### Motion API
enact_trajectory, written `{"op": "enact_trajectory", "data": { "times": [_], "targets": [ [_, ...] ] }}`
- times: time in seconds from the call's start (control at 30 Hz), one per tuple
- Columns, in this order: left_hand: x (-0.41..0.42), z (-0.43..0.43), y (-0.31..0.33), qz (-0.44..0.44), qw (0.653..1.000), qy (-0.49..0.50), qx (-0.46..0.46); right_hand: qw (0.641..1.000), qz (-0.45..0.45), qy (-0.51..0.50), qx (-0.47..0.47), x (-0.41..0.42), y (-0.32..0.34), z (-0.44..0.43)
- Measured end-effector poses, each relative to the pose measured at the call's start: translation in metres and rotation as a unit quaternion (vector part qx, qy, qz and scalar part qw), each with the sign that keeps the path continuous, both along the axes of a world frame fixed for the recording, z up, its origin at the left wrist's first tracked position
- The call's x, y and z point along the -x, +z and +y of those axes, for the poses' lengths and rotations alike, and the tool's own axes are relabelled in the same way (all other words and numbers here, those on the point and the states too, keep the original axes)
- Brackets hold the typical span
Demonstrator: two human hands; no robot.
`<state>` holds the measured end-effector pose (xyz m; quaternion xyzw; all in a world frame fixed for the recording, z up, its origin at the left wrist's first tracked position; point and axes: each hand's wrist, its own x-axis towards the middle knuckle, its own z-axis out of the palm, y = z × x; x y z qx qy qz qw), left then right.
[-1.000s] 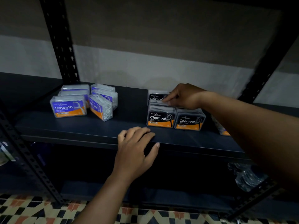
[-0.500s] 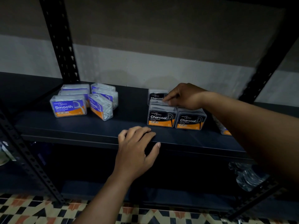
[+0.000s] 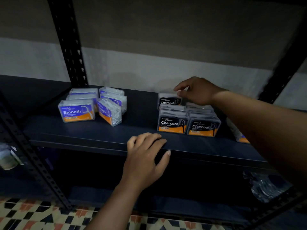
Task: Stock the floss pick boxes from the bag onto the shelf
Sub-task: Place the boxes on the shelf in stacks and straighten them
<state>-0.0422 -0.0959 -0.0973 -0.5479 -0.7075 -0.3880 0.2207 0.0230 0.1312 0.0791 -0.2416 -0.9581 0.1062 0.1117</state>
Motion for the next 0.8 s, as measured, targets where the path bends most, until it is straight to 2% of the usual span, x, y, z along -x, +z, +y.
{"op": "enact_trajectory", "data": {
  "times": [0.1, 0.27, 0.4, 0.8],
  "targets": [
    [0.0, 0.0, 0.001, 0.001, 1.0, -0.005, 0.0, 1.0, -0.02, -0.015, -0.005, 0.015, 0.0, 0.01],
    [0.0, 0.001, 0.0, -0.001, 1.0, -0.003, 0.0, 0.994, -0.112, 0.007, -0.017, 0.035, -0.011, 0.02],
    [0.001, 0.001, -0.001, 0.004, 1.0, -0.005, -0.004, 0.997, -0.077, 0.003, -0.015, 0.036, -0.018, 0.024],
    [0.001, 0.001, -0.001, 0.004, 1.0, 0.001, 0.004, 0.997, -0.075, 0.023, 0.03, 0.018, -0.012, 0.023]
  ]
}}
